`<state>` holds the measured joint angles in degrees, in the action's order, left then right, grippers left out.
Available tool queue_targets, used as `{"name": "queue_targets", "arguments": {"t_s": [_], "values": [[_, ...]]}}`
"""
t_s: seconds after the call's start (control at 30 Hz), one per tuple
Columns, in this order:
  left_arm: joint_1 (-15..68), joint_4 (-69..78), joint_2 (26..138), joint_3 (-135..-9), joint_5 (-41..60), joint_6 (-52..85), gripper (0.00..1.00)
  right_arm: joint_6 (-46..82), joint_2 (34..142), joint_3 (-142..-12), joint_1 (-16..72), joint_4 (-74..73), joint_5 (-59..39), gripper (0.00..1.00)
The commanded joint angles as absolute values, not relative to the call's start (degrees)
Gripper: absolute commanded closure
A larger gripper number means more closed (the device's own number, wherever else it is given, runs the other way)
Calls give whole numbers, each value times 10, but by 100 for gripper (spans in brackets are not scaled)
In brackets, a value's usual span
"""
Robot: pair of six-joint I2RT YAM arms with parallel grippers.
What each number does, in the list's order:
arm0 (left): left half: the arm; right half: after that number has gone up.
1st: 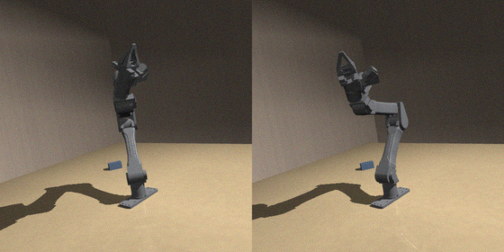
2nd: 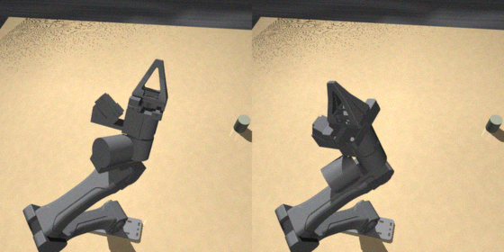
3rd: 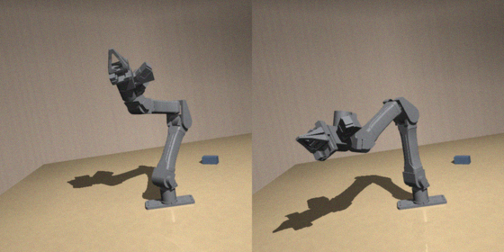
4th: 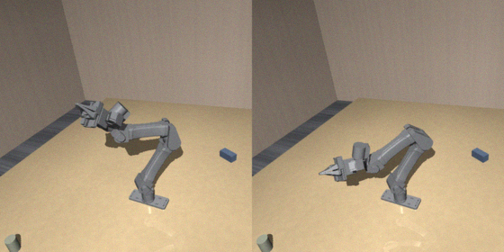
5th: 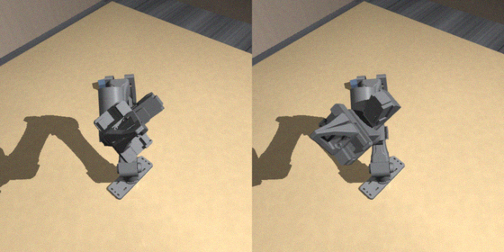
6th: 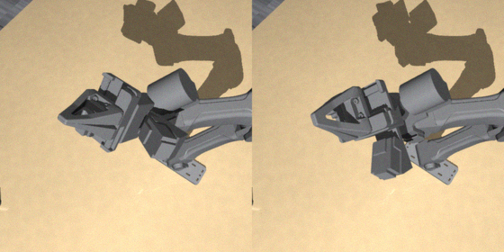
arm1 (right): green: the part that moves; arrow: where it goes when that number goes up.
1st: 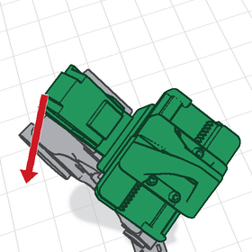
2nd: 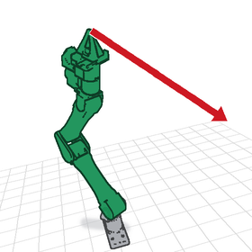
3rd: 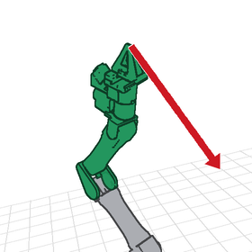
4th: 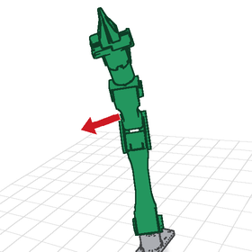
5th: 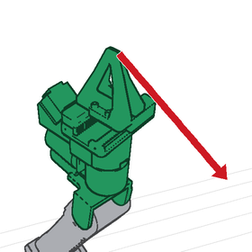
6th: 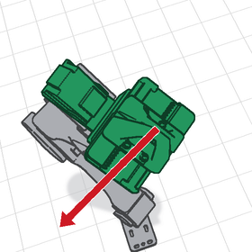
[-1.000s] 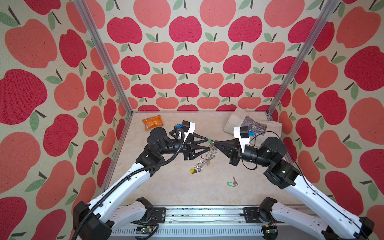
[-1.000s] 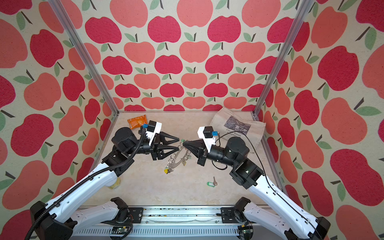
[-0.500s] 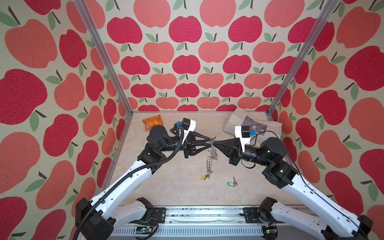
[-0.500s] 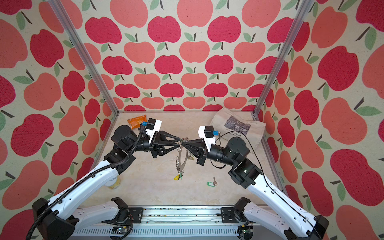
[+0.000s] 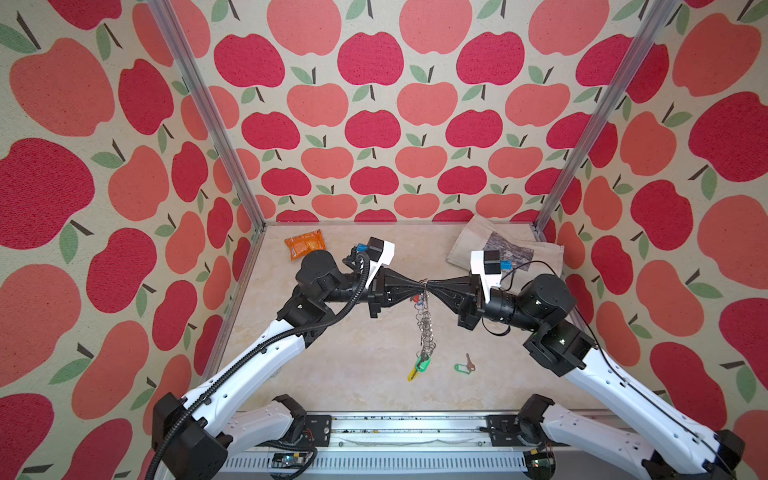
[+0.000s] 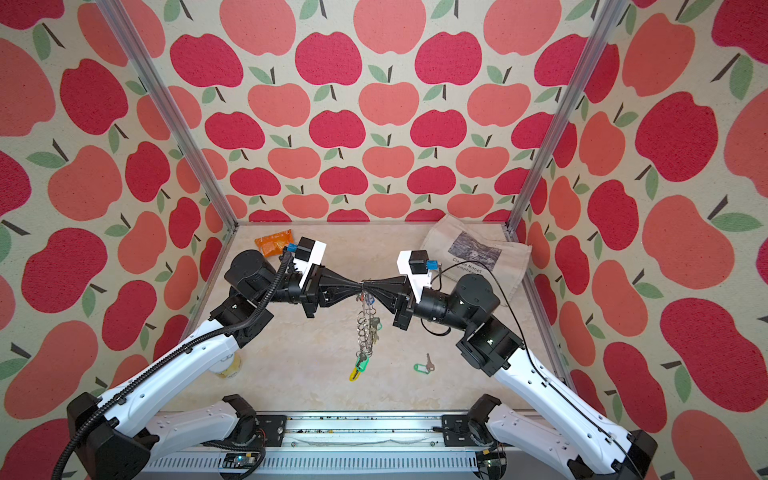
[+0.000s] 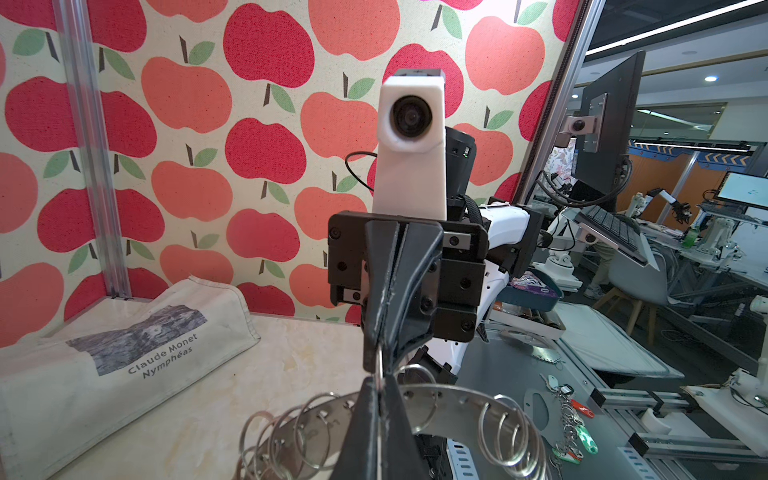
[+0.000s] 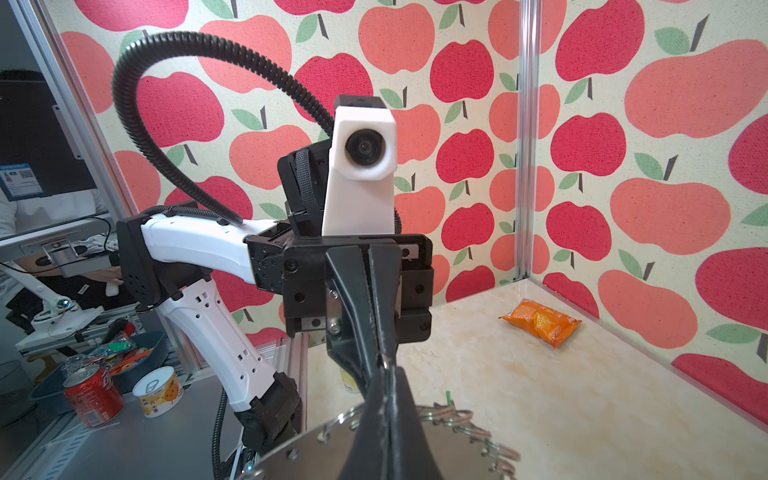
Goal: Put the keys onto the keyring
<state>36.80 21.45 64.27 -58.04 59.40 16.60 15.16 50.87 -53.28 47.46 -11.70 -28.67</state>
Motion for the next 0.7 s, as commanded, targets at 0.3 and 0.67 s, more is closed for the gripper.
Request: {"name": "queue_targets", "arguments": {"t_s": [0.3, 0.67], "values": [[374, -198, 611, -728, 539, -117, 100, 55, 452, -594, 477, 149, -235, 38], [449, -524, 688, -893, 385, -343, 100, -45, 522, -722, 478, 270, -293, 41]]}}
